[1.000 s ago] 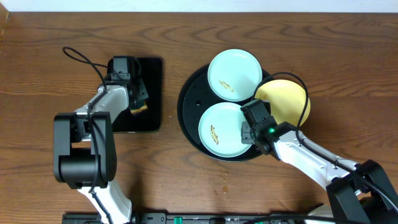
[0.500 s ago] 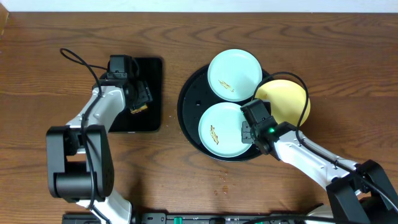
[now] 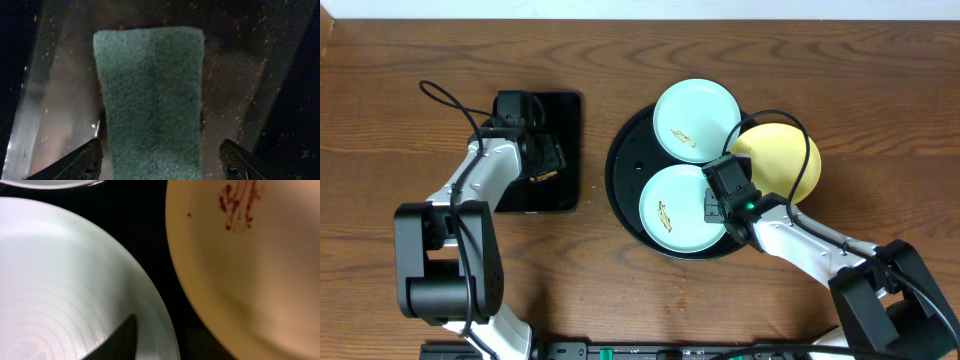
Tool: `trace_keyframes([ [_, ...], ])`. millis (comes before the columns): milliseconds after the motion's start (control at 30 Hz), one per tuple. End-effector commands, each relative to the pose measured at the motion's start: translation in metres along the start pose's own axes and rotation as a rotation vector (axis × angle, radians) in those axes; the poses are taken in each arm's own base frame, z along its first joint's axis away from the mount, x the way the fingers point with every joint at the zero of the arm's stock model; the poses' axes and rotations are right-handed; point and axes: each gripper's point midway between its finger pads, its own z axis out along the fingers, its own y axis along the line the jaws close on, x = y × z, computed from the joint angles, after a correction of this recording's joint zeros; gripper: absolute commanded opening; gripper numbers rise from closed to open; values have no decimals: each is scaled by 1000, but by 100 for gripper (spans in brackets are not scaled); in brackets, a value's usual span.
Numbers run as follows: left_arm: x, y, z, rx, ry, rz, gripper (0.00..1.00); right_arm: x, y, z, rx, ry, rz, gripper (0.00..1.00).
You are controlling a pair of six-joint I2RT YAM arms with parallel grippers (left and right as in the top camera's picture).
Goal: Clean dirty plates on tray and stack at the side
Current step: 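Close the left gripper on the green sponge and lift it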
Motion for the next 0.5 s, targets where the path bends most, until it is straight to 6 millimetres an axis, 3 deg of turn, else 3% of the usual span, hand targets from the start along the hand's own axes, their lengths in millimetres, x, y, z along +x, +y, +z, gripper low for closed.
trace_keyframes([
  [0,6,3,13,-5,20,23,75,12,-5,5,10,43,-6,16],
  [33,6,3,16,-5,22,30,75,12,-3,4,0,43,-6,8],
  [100,5,2,18,-4,19,38,75,13,0,3,-19,52,-4,1],
  [467,8,3,18,-7,31,65,75,15,-4,-18,-24,66,21,1],
])
